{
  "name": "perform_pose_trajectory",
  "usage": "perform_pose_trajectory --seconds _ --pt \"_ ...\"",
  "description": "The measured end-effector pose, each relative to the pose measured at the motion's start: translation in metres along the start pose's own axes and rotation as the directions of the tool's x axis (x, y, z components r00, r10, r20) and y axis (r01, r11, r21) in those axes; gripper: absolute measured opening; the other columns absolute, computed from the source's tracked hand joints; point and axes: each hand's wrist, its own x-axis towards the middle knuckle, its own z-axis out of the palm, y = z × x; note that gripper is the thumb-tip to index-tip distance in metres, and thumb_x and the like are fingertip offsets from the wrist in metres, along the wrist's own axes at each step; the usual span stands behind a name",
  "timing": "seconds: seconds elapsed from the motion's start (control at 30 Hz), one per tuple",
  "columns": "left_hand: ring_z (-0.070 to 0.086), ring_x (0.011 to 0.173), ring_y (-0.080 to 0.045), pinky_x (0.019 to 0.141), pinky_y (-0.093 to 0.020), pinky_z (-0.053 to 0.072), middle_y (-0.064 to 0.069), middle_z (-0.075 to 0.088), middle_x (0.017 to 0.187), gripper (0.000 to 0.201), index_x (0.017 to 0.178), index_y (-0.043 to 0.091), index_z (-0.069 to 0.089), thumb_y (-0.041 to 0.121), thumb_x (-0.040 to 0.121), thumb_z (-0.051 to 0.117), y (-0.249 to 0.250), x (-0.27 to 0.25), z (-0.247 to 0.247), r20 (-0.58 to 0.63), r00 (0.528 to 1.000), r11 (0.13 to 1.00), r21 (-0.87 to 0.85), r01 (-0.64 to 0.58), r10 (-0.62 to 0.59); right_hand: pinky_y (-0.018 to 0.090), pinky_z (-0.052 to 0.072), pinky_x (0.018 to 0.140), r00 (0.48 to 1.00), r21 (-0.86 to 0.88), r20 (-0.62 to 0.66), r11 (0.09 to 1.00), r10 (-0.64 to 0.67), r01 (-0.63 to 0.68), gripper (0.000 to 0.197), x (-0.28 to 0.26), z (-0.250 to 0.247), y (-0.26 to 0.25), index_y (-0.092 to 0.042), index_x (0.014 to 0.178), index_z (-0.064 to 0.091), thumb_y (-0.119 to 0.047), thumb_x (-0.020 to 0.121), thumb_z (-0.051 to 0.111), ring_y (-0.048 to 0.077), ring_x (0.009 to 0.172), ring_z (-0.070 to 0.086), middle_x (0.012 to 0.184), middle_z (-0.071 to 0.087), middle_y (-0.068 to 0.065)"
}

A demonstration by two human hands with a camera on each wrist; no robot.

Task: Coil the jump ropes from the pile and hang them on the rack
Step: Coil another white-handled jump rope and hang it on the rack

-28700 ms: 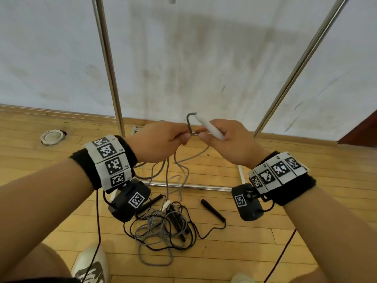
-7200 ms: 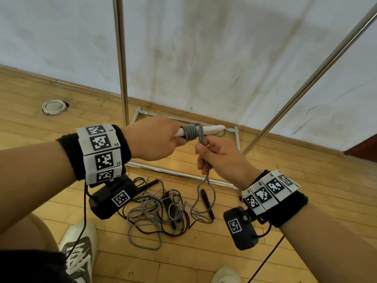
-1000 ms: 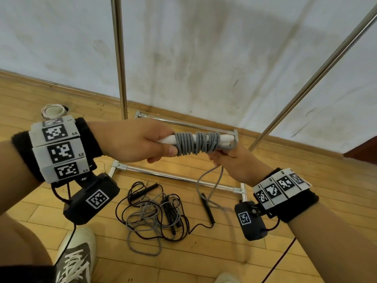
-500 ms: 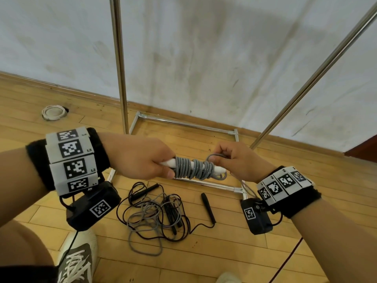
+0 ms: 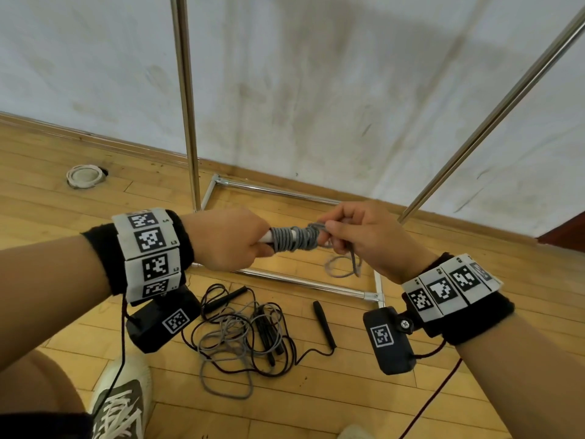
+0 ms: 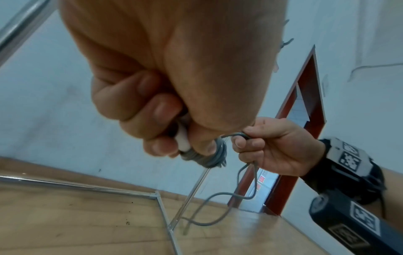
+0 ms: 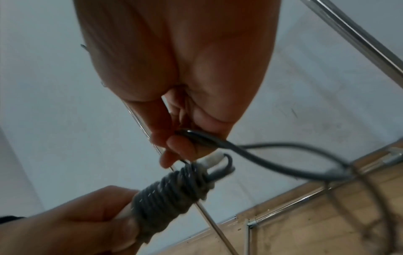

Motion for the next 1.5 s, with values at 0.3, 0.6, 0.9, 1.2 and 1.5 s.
perform_pose_trajectory --seconds 0.3,0.6,0.9,1.2,1.5 --pt "0.050 0.049 -0.007 0.045 -0.016 0.031 0.005 0.056 0.063 0.025 0.076 0.031 0.044 0.037 0.100 0.050 0.001 0.003 -0.010 -0.418 0.908 0.974 -0.214 -0.071 -0.025 0.026 0.048 0.051 0.989 0.163 -0.146 0.986 -0.006 0.030 0.018 0.000 0.013 0.000 -0.005 0.097 0.061 -0.023 0.097 0.057 0.015 0.054 0.058 0.073 0.071 0.010" --pt "0.050 0.052 -0.004 0.050 -0.020 0.041 0.005 0.056 0.063 0.020 0.079 0.027 0.051 0.034 0.098 0.051 0.005 -0.010 -0.021 -0.398 0.911 0.903 -0.344 -0.257 0.107 0.022 0.039 0.044 0.981 0.259 -0.183 0.966 0.059 -0.010 0.045 -0.003 0.007 0.007 -0.001 0.081 0.073 -0.043 0.066 0.077 0.012 0.043 0.046 0.059 0.060 0.007" --pt "0.050 0.051 -0.003 0.053 -0.024 0.043 0.010 0.059 0.060 0.023 0.076 0.036 0.055 0.034 0.099 0.052 -0.002 -0.016 -0.023 -0.312 0.937 0.830 -0.473 -0.295 0.155 0.024 0.051 0.064 1.000 0.428 -0.005 0.904 -0.008 0.009 0.023 -0.005 -0.003 0.012 0.001 0.100 0.070 -0.004 0.077 0.065 0.015 0.069 0.060 0.082 0.066 0.015" --pt "0.051 0.052 -0.002 0.054 -0.020 0.044 0.010 0.060 0.063 0.020 0.080 0.031 0.053 0.040 0.098 0.051 0.002 -0.023 -0.025 -0.190 0.950 0.853 -0.422 -0.306 0.247 0.027 0.050 0.053 0.999 -0.129 0.011 0.991 -0.043 0.044 0.034 -0.005 -0.011 0.032 -0.020 0.083 0.072 -0.053 0.074 0.069 0.015 0.055 0.058 0.068 0.067 0.006" --pt "0.046 0.050 -0.004 0.053 -0.025 0.041 0.006 0.053 0.062 0.023 0.079 0.028 0.050 0.039 0.099 0.053 0.010 -0.022 -0.011 0.050 0.960 0.930 -0.265 -0.254 0.277 0.025 0.039 0.057 0.996 -0.578 0.086 0.813 -0.024 0.070 0.033 0.006 -0.023 0.039 -0.026 0.064 0.052 -0.015 0.080 0.078 0.006 0.057 0.044 0.061 0.052 -0.010"
